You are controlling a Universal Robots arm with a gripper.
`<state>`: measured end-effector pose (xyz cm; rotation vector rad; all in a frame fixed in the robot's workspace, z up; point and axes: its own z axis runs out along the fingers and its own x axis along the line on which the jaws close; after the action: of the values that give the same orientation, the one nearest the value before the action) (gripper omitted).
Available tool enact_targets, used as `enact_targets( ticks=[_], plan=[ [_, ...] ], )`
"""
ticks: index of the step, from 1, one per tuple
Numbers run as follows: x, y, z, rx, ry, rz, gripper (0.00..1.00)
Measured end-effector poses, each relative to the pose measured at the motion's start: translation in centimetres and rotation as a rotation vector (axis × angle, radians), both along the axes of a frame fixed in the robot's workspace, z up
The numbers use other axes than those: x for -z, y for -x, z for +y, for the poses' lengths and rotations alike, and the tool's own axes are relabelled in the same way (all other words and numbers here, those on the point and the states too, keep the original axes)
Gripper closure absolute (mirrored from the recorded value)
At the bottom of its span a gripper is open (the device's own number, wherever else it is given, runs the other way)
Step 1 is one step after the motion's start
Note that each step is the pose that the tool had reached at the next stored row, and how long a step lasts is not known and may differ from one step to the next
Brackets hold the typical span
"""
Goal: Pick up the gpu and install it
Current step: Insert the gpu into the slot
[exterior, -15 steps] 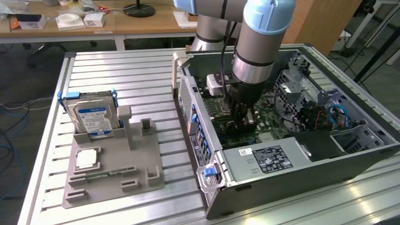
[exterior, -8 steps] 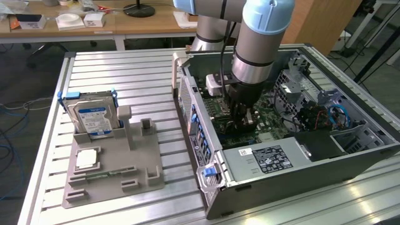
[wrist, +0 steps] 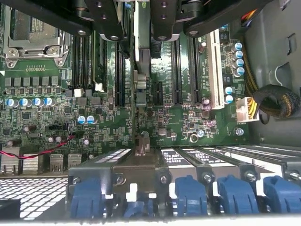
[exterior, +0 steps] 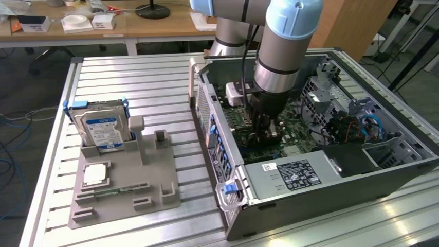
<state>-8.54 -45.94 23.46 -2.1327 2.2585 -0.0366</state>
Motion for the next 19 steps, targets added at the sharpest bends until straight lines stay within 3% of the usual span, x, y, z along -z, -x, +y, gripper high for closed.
enact_targets(
  ticks=[19],
  plan=[
    [-0.03, 0.00, 0.01, 0.000, -0.0005, -0.0001, 0.73]
  ],
)
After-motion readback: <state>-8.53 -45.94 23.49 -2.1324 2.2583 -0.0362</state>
